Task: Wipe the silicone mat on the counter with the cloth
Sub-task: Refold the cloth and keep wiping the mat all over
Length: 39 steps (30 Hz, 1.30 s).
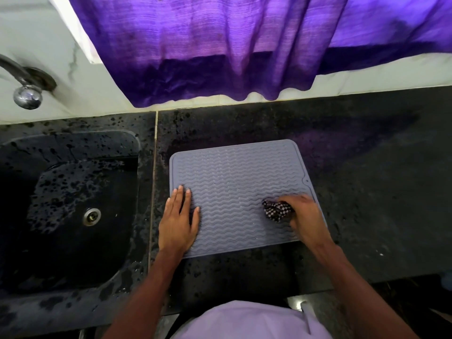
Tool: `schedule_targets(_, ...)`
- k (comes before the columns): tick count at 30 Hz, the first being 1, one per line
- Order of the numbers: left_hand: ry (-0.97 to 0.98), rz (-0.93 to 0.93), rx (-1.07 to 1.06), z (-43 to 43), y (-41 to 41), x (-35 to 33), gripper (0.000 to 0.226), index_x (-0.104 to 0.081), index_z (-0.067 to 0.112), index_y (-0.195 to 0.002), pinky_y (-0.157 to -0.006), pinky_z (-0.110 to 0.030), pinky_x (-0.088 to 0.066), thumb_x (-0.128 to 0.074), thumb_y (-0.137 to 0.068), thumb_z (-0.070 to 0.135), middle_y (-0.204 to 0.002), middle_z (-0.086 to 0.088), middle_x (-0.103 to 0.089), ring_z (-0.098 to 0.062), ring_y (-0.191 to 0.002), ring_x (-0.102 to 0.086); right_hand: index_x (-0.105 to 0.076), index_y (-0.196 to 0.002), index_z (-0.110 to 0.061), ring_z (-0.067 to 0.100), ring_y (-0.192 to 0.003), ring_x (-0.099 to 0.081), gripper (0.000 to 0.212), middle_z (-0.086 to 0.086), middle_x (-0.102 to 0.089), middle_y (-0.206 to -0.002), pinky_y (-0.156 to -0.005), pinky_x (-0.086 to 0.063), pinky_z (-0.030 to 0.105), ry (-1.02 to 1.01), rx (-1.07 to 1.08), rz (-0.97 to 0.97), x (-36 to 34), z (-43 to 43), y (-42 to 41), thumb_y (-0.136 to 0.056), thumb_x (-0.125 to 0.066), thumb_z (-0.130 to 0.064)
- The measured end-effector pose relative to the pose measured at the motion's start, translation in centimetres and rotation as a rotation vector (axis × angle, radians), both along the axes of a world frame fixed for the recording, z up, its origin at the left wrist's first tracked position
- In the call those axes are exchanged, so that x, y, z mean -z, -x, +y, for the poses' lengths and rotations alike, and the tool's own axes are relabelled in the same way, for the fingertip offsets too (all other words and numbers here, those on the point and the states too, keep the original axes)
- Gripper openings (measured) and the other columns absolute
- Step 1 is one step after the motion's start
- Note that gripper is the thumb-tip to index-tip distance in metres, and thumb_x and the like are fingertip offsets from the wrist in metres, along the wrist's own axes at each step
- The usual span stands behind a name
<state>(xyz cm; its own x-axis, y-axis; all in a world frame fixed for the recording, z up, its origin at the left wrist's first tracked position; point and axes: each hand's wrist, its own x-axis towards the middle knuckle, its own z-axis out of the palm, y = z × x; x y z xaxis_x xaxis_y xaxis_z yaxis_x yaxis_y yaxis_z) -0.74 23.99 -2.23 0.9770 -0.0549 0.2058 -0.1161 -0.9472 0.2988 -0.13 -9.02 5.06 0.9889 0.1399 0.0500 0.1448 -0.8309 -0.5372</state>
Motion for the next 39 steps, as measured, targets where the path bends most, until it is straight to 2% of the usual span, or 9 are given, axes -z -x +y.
schedule_targets(4, 0.037, -0.034, -0.002, -0.2, 0.3, -0.3, 0.052, -0.051, 0.001, -0.143, -0.109, -0.046, -0.046, -0.038, -0.102, 0.030, -0.150, -0.015, -0.048, -0.029, -0.140, -0.045, -0.072, -0.097, -0.012, 0.029, -0.083, -0.062, 0.059, 0.003, -0.072, -0.093, -0.076, -0.035, 0.016, 0.010, 0.042, -0.046, 0.2, -1.8, 0.3, -0.048, -0.055, 0.015)
schedule_targets(7, 0.063, -0.049, -0.007, -0.3, 0.5, -0.2, 0.049, -0.055, 0.001, -0.139, -0.101, -0.046, -0.054, -0.038, -0.101, 0.026, -0.146, -0.015, -0.054, -0.030, -0.135, -0.052, -0.072, -0.099, -0.009, 0.023, -0.087, -0.058, 0.061, 0.004, -0.072, -0.094, -0.078, -0.034, 0.015, 0.022, -0.012, -0.079, 0.3, -2.4, 0.4, -0.044, -0.047, 0.001)
schedule_targets(10, 0.082, -0.052, -0.006, -0.2, 0.5, 0.1, 0.047, -0.059, 0.001, -0.136, -0.103, -0.045, -0.052, -0.039, -0.101, 0.026, -0.144, -0.014, -0.055, -0.028, -0.133, -0.054, -0.071, -0.102, -0.009, 0.016, -0.090, -0.053, 0.062, 0.002, -0.070, -0.097, -0.080, -0.036, 0.017, 0.006, -0.026, -0.075, 0.4, -2.5, 1.4, -0.044, -0.053, 0.004)
schedule_targets(14, 0.138, -0.013, -0.021, 0.1, 0.5, 0.0, 0.048, -0.059, 0.004, -0.137, -0.108, -0.039, -0.047, -0.039, -0.101, 0.030, -0.146, -0.010, -0.054, -0.024, -0.136, -0.051, -0.070, -0.104, -0.011, 0.028, -0.091, -0.060, 0.061, 0.004, -0.072, -0.099, -0.085, -0.043, 0.027, 0.032, -0.042, -0.070, 1.6, -2.6, 2.9, -0.048, -0.053, 0.005)
schedule_targets(18, 0.166, 0.005, -0.023, 0.2, 0.4, -0.4, 0.048, -0.060, 0.006, -0.136, -0.110, -0.036, -0.045, -0.039, -0.101, 0.032, -0.145, -0.008, -0.056, -0.020, -0.135, -0.052, -0.070, -0.107, -0.016, 0.016, -0.093, -0.053, 0.073, -0.002, -0.070, -0.099, -0.087, -0.035, 0.010, 0.000, -0.063, -0.009, 1.8, -1.8, 2.7, -0.042, -0.068, 0.017)
schedule_targets(23, 0.209, 0.005, -0.029, 0.3, 0.4, -0.7, 0.047, -0.063, 0.007, -0.134, -0.110, -0.036, -0.045, -0.041, -0.100, 0.032, -0.143, -0.006, -0.058, -0.018, -0.133, -0.054, -0.070, -0.106, -0.013, 0.024, -0.091, -0.055, 0.070, 0.000, -0.072, -0.098, -0.083, -0.040, 0.025, 0.017, -0.104, -0.039, 1.8, -0.2, 3.6, -0.046, -0.062, 0.022)
schedule_targets(27, 0.243, -0.019, -0.032, 0.3, 0.2, -0.9, 0.036, -0.067, 0.007, -0.129, -0.109, -0.036, -0.046, -0.054, -0.097, 0.018, -0.138, -0.006, -0.063, -0.019, -0.128, -0.058, -0.068, -0.108, -0.021, 0.019, -0.092, -0.054, 0.069, -0.009, -0.069, -0.104, -0.083, -0.045, 0.029, 0.075, -0.193, -0.001, 1.9, 1.0, 3.8, -0.051, -0.065, 0.018)
schedule_targets(30, 0.224, -0.030, 0.001, 0.6, 0.0, -0.8, 0.038, -0.068, 0.005, -0.126, -0.105, -0.038, -0.049, -0.061, -0.089, 0.001, -0.134, -0.009, -0.065, -0.022, -0.124, -0.062, -0.069, -0.107, -0.019, 0.022, -0.091, -0.057, 0.066, -0.006, -0.070, -0.100, -0.082, -0.046, 0.030, 0.085, -0.173, -0.015, 1.6, 1.8, 3.9, -0.051, -0.067, 0.018)
schedule_targets(39, 0.222, -0.018, 0.020, 1.3, -0.4, -1.6, 0.040, -0.072, 0.009, -0.121, -0.097, -0.039, -0.055, -0.063, -0.083, -0.001, -0.129, -0.006, -0.068, -0.019, -0.118, -0.065, -0.068, -0.108, -0.019, 0.022, -0.090, -0.056, 0.069, -0.005, -0.070, -0.100, -0.084, -0.045, 0.028, 0.054, -0.214, 0.003, 1.6, 5.9, 4.8, -0.047, -0.068, 0.014)
